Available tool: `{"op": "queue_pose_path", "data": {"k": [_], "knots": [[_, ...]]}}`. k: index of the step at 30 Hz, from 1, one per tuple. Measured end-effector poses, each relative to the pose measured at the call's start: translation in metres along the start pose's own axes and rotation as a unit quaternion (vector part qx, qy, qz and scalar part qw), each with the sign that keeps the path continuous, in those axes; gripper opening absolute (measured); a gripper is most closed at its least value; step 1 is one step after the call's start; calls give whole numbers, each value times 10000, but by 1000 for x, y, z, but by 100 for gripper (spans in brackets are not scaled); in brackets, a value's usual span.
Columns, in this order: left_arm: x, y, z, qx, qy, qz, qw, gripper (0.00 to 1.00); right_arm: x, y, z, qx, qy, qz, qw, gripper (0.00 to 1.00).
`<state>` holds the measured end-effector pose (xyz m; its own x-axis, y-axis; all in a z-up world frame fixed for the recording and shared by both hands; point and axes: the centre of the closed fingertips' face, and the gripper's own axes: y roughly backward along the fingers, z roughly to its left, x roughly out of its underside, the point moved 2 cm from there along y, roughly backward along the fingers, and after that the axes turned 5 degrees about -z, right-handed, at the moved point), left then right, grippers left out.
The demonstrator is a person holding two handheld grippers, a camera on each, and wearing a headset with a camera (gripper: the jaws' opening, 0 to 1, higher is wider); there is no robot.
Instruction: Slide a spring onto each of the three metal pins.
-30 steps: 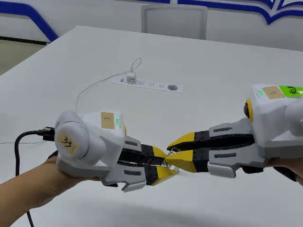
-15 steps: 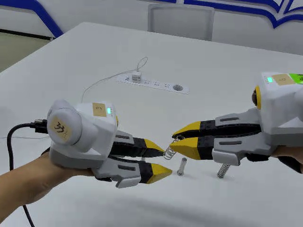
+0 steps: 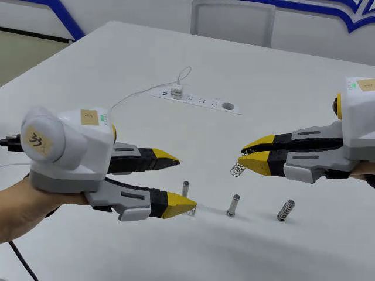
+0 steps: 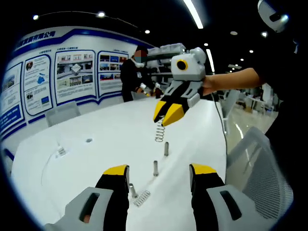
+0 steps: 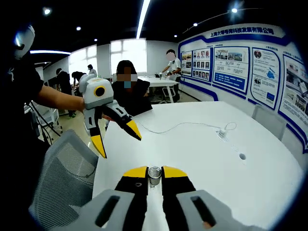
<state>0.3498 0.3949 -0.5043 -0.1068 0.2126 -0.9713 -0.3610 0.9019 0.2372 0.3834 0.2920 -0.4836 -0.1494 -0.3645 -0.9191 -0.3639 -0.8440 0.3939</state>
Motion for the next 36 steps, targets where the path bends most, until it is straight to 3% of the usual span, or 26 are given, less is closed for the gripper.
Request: {"op": "queue_pose_path", "data": {"k": [5,11,21,25,30,36], "knots": [[2,7,11,-191,46,8,9998,62,15,-7,-8,17,-25,222,9997,11],[4,14,18,-307,137,-54,9994,67,37,-12,-15,42,-95,486,9988,11],[14,18,25,-424,289,-4,9987,67,58,-20,-23,76,-269,647,9975,11],[18,17,25,-409,306,51,9987,67,68,-23,-25,110,-274,821,9962,11],[18,18,25,-395,343,50,9986,66,72,-28,-26,124,-393,806,9959,11],[19,19,27,-429,330,61,9985,66,80,-33,-25,72,-326,975,9947,11]]}}
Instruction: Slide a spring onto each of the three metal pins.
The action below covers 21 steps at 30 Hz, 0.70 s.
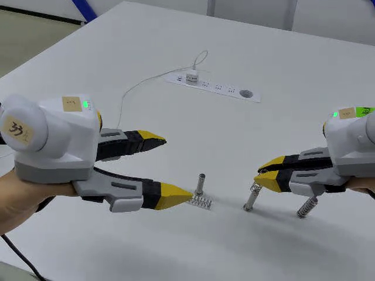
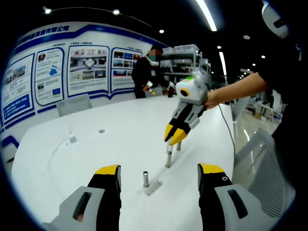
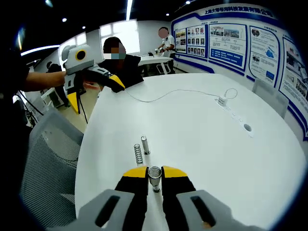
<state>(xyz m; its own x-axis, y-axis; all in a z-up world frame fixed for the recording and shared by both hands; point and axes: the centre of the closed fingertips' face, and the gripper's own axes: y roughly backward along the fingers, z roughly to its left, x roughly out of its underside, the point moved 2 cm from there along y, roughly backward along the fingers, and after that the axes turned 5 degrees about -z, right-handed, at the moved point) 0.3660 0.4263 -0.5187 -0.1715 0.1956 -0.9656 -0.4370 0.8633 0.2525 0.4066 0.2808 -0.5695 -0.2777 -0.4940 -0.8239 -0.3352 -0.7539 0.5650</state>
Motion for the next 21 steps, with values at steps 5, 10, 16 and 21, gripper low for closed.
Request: {"op": "queue_pose_path", "data": {"k": [5,10,16,21], "knots": [[4,1,1,-35,27,36,10000,65,-2,-2,-2,9,-14,-13,10000,11],[4,2,0,-37,64,37,10000,65,-1,0,-2,13,16,35,10000,11],[4,0,0,-21,76,32,10000,65,1,3,-2,14,-41,54,10000,11],[2,-1,0,-21,55,24,10000,65,3,3,-2,35,-9,116,9999,11]]}}
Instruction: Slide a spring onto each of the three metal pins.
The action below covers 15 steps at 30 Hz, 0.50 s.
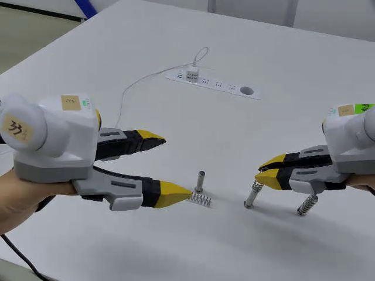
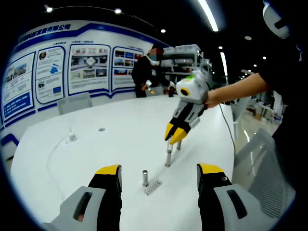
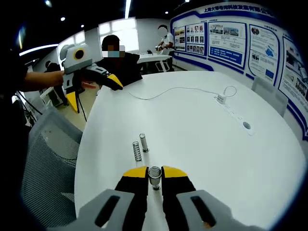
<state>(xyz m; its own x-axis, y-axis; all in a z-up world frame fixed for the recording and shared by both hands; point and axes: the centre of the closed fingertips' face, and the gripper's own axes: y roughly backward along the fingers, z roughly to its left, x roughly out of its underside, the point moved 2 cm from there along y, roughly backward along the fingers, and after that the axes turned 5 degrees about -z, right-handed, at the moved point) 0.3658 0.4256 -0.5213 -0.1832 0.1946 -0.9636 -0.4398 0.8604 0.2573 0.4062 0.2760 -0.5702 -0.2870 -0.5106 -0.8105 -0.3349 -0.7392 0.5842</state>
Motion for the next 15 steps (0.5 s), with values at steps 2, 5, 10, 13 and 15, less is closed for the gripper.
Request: {"op": "queue_pose_path", "data": {"k": [2,5,10,13,15], "knots": [[0,0,1,-10,9,-16,10000,65,1,0,1,-16,-28,-2,10000,11],[0,0,1,-19,16,-10,10000,65,3,-2,1,-10,-12,17,10000,11],[0,0,0,-17,19,-10,10000,65,10,-9,2,-30,72,131,9999,11],[1,0,0,-6,38,-13,10000,65,15,-13,2,-46,151,213,9996,11],[1,-1,0,-16,45,-9,10000,65,17,-15,1,-44,160,238,9996,11]]}}
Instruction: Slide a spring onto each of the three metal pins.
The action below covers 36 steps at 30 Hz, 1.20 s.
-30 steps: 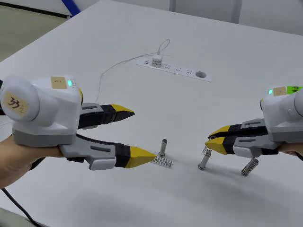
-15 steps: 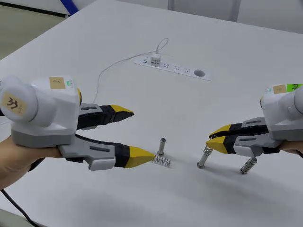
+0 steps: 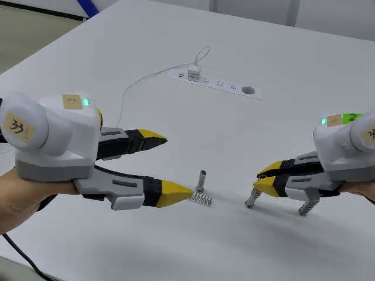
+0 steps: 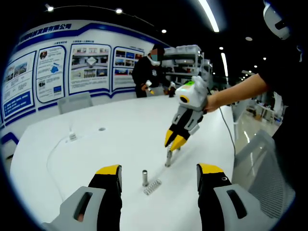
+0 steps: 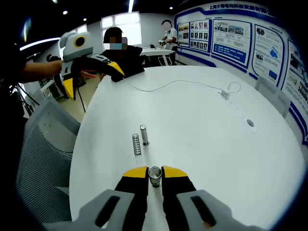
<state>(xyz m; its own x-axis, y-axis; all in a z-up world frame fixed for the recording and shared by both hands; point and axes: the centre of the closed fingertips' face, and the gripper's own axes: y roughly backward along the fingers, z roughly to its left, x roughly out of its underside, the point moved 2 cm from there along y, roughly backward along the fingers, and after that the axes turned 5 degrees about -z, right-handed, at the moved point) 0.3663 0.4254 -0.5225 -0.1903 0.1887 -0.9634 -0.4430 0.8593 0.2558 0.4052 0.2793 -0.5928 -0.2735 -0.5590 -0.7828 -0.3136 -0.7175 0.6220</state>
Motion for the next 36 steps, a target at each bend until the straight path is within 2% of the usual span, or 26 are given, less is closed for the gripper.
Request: {"op": "queue_pose_path", "data": {"k": [8,12,28,36], "knots": [[3,-2,1,6,-1,47,10000,64,14,-9,-2,-8,-20,134,9999,11],[1,-2,1,-3,33,-5,10000,64,22,-14,-2,7,-23,225,9997,11],[4,2,-1,-44,55,70,10000,64,26,-19,-3,62,-147,204,9997,11],[2,2,-3,-37,15,75,10000,64,28,-18,-3,109,-134,260,9995,11]]}}
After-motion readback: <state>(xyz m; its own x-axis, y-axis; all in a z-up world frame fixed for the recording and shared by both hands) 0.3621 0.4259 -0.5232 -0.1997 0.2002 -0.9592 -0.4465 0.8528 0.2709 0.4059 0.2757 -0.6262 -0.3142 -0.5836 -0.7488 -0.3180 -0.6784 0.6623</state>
